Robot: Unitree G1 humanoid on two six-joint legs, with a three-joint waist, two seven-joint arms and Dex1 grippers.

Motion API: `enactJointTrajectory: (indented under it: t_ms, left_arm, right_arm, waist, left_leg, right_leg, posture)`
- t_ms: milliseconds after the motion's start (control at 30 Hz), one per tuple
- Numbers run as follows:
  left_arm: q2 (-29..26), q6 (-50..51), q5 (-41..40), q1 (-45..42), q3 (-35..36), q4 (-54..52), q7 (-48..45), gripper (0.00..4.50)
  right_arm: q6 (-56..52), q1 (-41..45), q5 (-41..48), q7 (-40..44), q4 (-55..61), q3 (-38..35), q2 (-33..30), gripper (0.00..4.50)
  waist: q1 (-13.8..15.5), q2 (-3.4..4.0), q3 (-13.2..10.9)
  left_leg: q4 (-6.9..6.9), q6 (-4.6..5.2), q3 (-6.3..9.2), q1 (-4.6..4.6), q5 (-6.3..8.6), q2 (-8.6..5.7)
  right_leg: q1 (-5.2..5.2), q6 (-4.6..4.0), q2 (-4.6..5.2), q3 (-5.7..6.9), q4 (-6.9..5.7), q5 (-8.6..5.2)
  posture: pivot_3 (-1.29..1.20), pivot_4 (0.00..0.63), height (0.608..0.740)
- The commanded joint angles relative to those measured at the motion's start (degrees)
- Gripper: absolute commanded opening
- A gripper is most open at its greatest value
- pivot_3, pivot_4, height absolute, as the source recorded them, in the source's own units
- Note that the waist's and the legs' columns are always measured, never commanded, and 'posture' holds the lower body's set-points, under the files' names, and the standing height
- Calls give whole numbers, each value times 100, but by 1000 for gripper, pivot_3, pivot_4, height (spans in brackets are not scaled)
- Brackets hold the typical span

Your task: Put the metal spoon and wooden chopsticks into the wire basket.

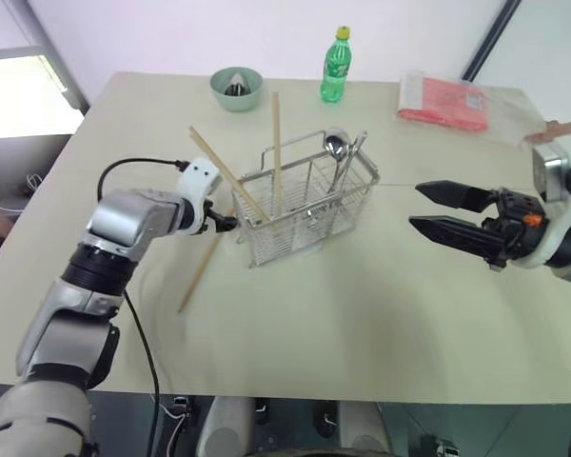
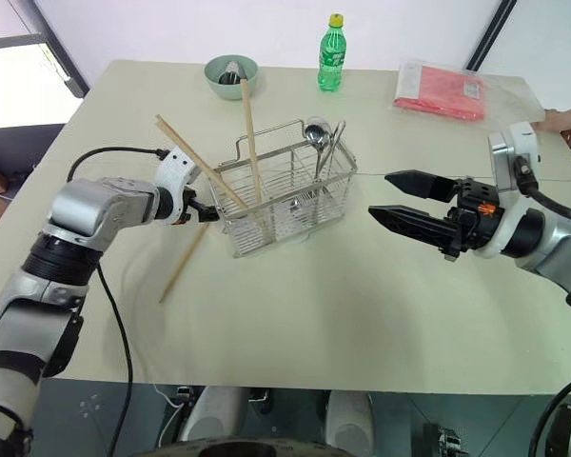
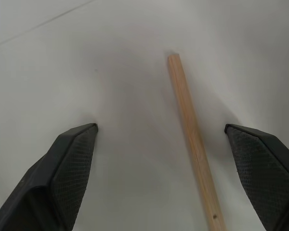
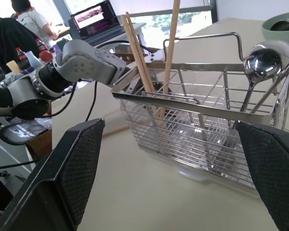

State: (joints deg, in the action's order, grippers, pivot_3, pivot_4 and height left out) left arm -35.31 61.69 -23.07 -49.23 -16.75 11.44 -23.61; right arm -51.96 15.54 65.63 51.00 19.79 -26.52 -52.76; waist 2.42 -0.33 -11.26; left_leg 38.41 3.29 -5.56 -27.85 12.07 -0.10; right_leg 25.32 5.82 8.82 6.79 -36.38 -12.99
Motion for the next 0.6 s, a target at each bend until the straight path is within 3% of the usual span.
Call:
enactJointTrajectory:
  t_ms: [33,233,400,600]
  left_arm:
    - [168,-121,299,-24,22,271,-126,3056]
    - [261,-167,587,-41,379,390,-138,37]
    - [341,-560,839,-25,1059,577,420,37]
    - [748,-2185,448,52,3259,430,1618,37]
  right_arm:
    - [72,-26,161,-72,167,-296,-18,4500]
    - [74,-50,206,-106,158,-333,-40,4500]
    - [95,8,214,-145,126,-289,-17,4500]
    - [118,108,189,-125,56,-207,-4,4500]
  waist:
    - [3,1,1]
    - [-15,2,1]
    - [-16,0,0]
    - [-22,-2,-1]
  left_leg:
    - [-21,0,-4,16,0,-1]
    - [-29,1,-7,34,0,0]
    - [-30,1,-8,33,-1,0]
    - [-30,1,-12,26,-2,2]
  right_leg:
    - [-15,-1,0,0,25,12]
    - [-29,5,0,1,36,17]
    - [-28,6,0,1,35,18]
    - [-33,25,3,1,30,28]
  posture:
    - [0,150,680]
    - [0,150,680]
    - [0,150,680]
    - [0,150,680]
